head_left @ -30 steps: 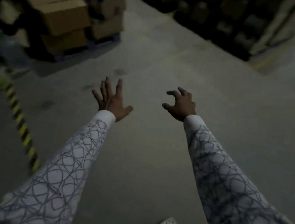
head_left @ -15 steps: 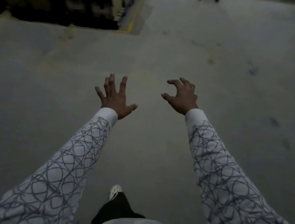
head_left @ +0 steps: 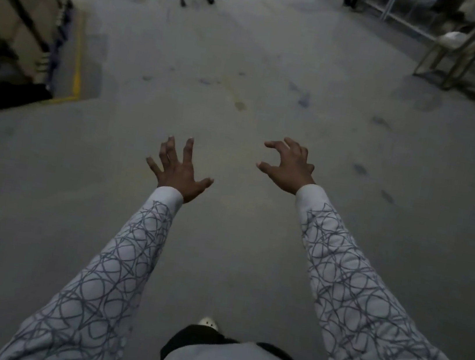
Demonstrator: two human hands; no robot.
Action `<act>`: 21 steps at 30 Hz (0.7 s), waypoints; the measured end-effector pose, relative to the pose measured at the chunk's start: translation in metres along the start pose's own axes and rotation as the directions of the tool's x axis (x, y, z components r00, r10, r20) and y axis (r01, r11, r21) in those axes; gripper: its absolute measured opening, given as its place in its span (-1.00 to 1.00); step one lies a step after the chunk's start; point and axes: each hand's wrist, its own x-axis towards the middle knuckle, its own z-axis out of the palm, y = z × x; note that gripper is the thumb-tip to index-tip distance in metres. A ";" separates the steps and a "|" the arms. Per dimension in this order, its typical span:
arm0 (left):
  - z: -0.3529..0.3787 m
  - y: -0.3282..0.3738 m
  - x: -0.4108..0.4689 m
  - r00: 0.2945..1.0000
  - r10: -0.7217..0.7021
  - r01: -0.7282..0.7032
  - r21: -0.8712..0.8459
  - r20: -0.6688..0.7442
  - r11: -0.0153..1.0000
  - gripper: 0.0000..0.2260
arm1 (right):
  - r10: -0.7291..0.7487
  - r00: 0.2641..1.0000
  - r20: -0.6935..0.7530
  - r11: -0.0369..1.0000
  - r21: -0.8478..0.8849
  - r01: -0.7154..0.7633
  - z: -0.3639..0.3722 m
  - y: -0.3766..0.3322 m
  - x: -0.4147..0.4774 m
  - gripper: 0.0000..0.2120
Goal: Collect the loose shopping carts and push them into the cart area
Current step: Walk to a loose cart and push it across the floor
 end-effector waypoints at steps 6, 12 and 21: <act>-0.002 0.046 0.136 0.991 0.120 -0.120 0.006 0.054 0.993 -0.02 | 0.111 0.994 -0.006 0.993 0.034 -0.111 -0.027 0.025 0.117 -0.49; 0.024 0.087 0.286 0.988 0.135 -0.136 0.007 0.069 0.991 -0.03 | 0.141 0.989 0.034 0.989 0.038 -0.142 -0.030 0.074 0.261 -0.46; 0.031 0.200 0.504 0.989 0.143 -0.140 -0.068 0.048 0.988 -0.06 | 0.154 0.986 0.069 0.986 0.054 -0.158 -0.092 0.144 0.480 -0.44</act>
